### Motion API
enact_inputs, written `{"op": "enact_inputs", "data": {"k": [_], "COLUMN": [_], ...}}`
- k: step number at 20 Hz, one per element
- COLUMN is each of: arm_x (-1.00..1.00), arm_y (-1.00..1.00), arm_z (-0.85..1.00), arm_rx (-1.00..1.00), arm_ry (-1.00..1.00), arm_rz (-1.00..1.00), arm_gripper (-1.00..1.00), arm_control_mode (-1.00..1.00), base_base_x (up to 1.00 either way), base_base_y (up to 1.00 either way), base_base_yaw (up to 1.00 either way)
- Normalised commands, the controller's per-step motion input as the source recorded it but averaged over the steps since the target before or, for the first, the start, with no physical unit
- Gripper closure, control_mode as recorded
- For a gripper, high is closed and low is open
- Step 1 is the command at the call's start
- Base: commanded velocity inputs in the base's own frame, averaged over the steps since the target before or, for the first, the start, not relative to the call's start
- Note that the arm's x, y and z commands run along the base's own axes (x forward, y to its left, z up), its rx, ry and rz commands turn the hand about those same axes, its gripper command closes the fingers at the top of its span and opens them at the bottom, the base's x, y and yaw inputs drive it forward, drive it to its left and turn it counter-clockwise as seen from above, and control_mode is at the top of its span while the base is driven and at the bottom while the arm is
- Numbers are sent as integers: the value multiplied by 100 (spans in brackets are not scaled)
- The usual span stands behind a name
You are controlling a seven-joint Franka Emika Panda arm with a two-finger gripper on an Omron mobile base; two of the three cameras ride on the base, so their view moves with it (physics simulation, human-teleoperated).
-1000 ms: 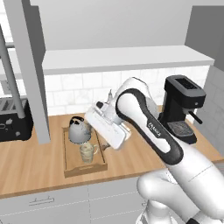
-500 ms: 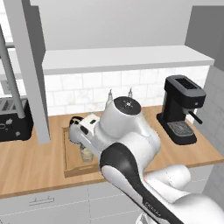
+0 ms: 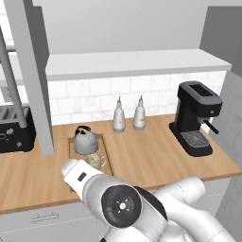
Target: Pick the kettle from the counter and place it on the tray. Then pick the mug from the cabinet and place it on the tray. Then close the cabinet doors.
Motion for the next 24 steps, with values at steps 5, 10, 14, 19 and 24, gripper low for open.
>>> {"op": "enact_inputs", "data": {"k": [5, 10, 14, 19, 24], "arm_x": [5, 19, 12, 15, 6], "arm_y": [80, 92, 65, 33, 40], "arm_z": [0, 1, 38, 44, 17], "arm_rx": [0, 0, 0, 1, 0], "arm_ry": [-30, -15, -2, 1, 0], "arm_rz": [-18, -23, -28, -21, -24], "arm_gripper": [-100, -100, -100, -100, -100], "arm_control_mode": [-100, -100, -100, -100, -100], "base_base_x": [0, 0, 0, 0, 0], "base_base_y": [0, 0, 0, 0, 0], "base_base_yaw": [0, 0, 0, 0, 0]}}
